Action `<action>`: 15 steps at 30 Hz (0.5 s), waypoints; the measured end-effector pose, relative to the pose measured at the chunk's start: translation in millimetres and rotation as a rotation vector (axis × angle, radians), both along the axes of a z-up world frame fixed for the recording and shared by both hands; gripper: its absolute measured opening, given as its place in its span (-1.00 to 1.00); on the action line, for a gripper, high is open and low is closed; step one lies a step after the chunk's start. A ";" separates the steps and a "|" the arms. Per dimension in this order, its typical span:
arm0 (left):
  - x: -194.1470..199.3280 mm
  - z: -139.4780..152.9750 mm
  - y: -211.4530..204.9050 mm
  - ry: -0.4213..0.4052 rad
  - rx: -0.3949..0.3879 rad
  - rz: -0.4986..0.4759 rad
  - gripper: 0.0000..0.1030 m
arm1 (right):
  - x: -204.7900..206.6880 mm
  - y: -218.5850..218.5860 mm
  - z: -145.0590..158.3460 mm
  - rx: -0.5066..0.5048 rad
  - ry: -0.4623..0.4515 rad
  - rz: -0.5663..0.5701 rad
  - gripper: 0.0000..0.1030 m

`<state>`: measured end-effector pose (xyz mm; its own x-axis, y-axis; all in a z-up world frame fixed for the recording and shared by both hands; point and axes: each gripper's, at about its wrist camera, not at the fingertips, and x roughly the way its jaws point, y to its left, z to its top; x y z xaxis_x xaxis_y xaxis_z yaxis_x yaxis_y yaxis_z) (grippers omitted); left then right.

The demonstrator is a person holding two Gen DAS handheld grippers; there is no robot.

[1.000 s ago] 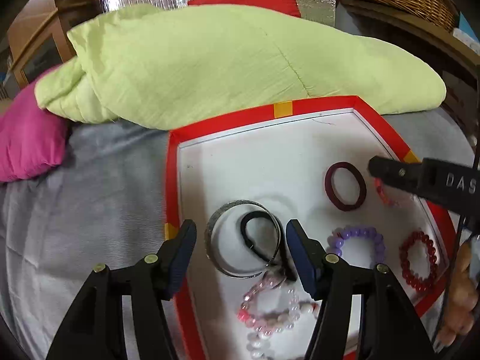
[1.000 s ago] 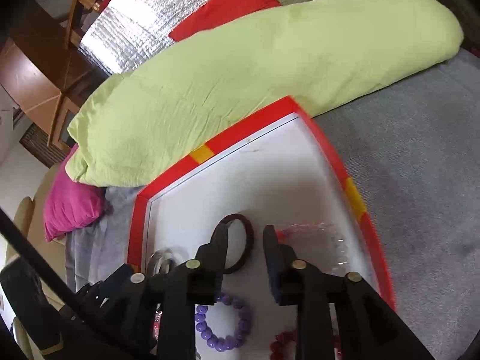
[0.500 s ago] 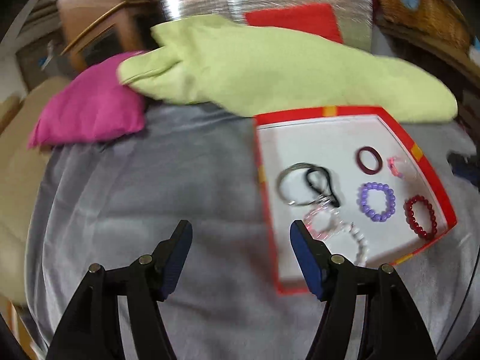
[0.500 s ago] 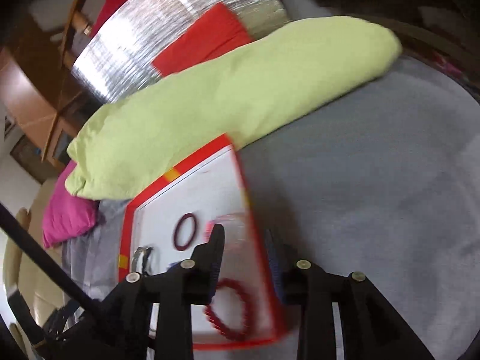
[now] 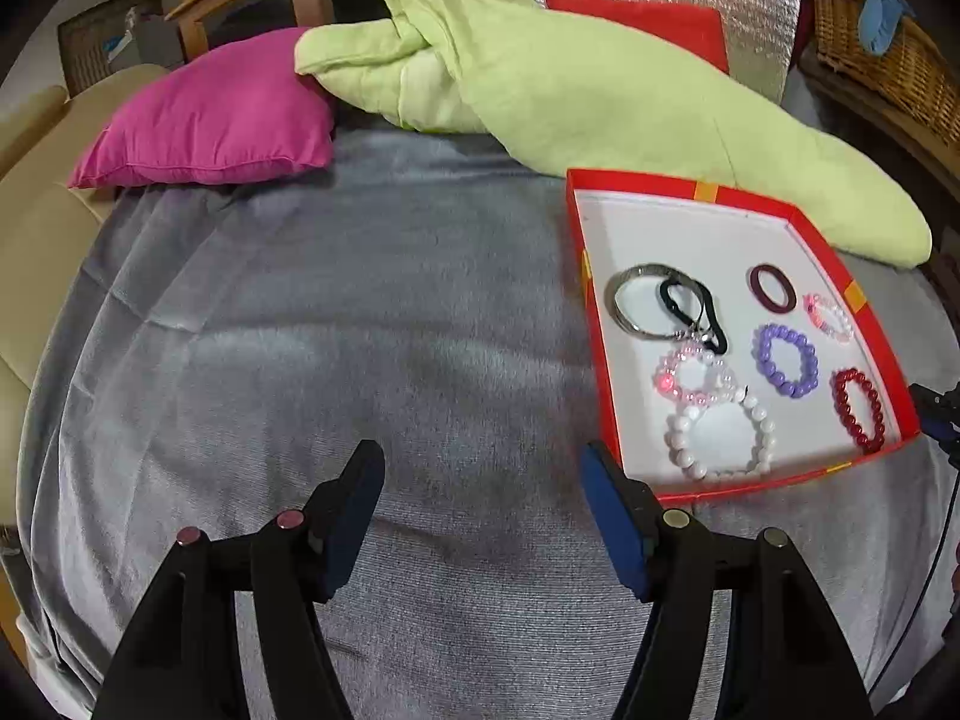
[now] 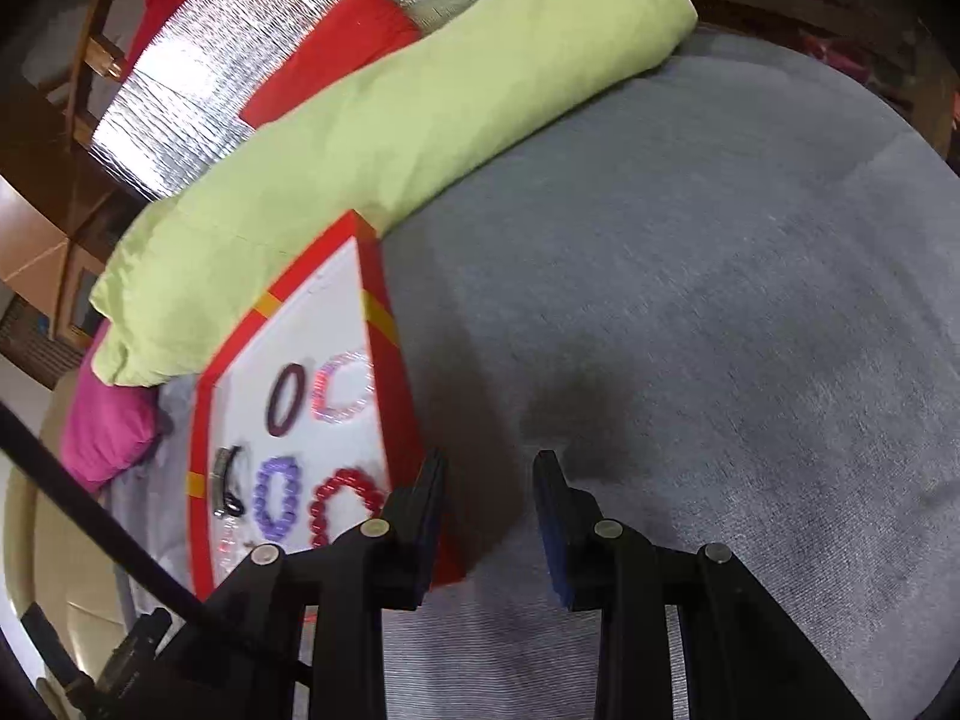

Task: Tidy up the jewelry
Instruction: 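Withdraw both open tools away from the tray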

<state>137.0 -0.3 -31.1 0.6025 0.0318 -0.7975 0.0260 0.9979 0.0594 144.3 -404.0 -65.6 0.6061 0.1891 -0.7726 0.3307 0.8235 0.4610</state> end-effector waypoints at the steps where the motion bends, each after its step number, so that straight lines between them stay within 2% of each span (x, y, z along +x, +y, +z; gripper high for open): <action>1: 0.2 -1.5 -1.0 0.004 0.007 -0.002 0.34 | 1.4 1.0 -2.4 0.002 0.009 0.008 -0.39; 8: 4.8 -7.0 -11.5 0.012 0.060 -0.038 0.34 | 6.5 16.2 -1.5 -0.040 0.020 0.049 -0.39; 10: 4.1 -4.9 -12.4 0.000 0.074 -0.041 0.34 | 6.7 16.9 -3.3 -0.025 0.028 0.066 -0.39; 15: -4.6 6.3 -14.0 -0.064 0.118 -0.033 0.34 | 1.4 16.6 2.1 -0.068 0.022 0.069 -0.38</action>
